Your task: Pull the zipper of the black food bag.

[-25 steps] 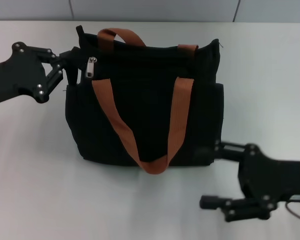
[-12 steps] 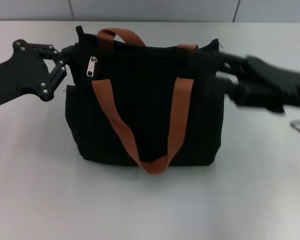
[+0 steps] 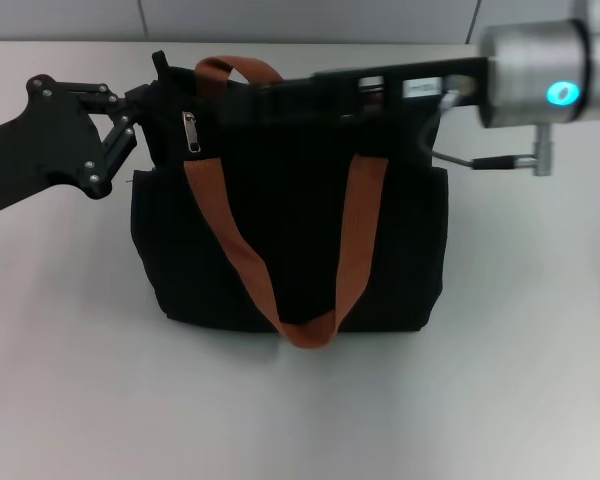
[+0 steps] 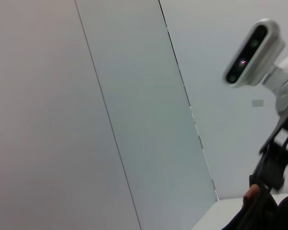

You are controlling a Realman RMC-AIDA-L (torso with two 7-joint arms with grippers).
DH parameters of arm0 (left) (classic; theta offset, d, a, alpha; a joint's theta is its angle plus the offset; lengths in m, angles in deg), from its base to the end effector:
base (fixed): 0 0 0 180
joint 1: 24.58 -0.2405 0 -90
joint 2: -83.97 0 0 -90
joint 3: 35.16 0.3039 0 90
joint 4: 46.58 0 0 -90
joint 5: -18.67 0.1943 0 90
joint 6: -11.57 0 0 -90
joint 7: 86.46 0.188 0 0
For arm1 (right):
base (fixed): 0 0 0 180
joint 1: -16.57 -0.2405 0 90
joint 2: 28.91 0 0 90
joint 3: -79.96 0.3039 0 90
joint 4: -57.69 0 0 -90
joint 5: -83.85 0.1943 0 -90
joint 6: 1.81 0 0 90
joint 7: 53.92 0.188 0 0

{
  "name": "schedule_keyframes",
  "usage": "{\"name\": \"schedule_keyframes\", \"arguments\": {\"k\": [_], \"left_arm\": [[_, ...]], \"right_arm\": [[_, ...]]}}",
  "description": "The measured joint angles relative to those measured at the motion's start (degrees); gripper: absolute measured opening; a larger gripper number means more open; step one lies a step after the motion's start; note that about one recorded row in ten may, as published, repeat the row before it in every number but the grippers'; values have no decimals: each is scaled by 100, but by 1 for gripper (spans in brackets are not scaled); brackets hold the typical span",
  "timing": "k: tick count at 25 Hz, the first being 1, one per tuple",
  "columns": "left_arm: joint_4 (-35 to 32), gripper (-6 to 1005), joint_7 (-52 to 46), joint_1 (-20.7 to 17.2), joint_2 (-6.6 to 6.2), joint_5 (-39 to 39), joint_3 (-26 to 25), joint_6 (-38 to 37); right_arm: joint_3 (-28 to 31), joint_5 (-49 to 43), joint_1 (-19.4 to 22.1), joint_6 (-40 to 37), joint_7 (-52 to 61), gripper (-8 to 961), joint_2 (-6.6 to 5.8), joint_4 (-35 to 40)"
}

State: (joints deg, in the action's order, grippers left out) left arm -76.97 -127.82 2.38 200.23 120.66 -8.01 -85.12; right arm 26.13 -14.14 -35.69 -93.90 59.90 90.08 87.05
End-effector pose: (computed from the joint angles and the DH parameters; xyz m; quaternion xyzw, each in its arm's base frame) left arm -0.2787 0.3516 -0.0003 -0.8909 0.0232 -0.3273 0.3142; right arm 0.0936 0.3915 -0.0879 0.8874 -0.3265 -0.3009 0.1240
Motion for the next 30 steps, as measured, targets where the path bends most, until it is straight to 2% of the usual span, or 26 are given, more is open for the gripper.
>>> {"name": "schedule_keyframes", "arguments": {"k": [6, 19, 30], "left_arm": [[6, 41, 6, -5, 15, -2, -3, 2], [8, 49, 5, 1, 82, -73, 0, -66], [35, 56, -13, 41, 98, -123, 2, -107]], "right_arm": [[-550, -83, -231, 678, 707, 804, 1, 123], [-590, -566, -495, 1039, 1300, 463, 7, 187], [-729, -754, -696, 1241, 1595, 454, 28, 149]]}}
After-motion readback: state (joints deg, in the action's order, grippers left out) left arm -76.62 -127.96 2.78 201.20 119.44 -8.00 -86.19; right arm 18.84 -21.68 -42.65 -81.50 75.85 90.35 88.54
